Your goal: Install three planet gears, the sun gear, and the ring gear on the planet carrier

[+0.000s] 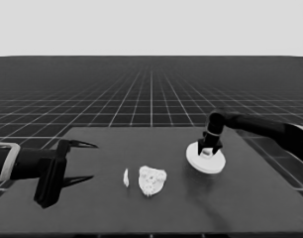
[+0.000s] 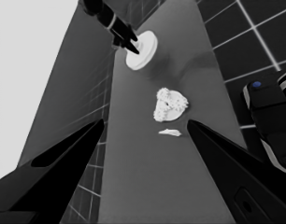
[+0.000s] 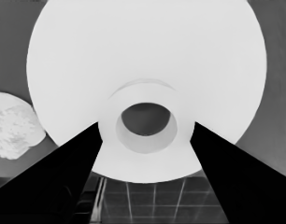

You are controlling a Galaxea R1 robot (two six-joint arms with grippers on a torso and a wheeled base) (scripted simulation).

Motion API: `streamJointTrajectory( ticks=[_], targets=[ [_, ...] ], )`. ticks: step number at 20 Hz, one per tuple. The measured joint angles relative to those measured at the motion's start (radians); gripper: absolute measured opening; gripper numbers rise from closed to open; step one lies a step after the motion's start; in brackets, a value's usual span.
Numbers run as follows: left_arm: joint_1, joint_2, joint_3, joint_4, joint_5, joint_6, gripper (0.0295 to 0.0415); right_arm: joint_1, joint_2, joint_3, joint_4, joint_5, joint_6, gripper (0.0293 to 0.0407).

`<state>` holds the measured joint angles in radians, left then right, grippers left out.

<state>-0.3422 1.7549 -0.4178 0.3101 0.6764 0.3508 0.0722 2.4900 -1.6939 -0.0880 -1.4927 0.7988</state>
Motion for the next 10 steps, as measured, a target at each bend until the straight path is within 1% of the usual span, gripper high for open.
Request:
streamJointTrajectory(
  ticks=[4, 5, 6, 7, 8, 10],
  targets=[
    [0.000, 0.000, 0.000, 0.000, 0.000, 0.000, 0.0385, 0.006, 0.000, -0.001, 0.005, -0.005, -0.001, 0.0348],
    [0.000, 0.000, 0.000, 0.000, 0.000, 0.000, 0.0385, -0.011, 0.059, 0.195, -0.037, -0.019, 0.347, 0.0348],
    [0.000, 0.000, 0.000, 0.000, 0.000, 0.000, 0.0385, -0.026, 0.235, 0.242, -0.057, -0.035, 0.521, 0.0348],
    [0.000, 0.000, 0.000, 0.000, 0.000, 0.000, 0.0385, -0.035, 0.371, 0.196, -0.065, -0.044, 0.582, 0.0348],
    [0.000, 0.000, 0.000, 0.000, 0.000, 0.000, 0.0385, -0.040, 0.455, 0.141, -0.069, -0.047, 0.599, 0.0348],
    [0.000, 0.000, 0.000, 0.000, 0.000, 0.000, 0.0385, -0.044, 0.533, 0.070, -0.073, -0.049, 0.600, 0.0348]
  ],
)
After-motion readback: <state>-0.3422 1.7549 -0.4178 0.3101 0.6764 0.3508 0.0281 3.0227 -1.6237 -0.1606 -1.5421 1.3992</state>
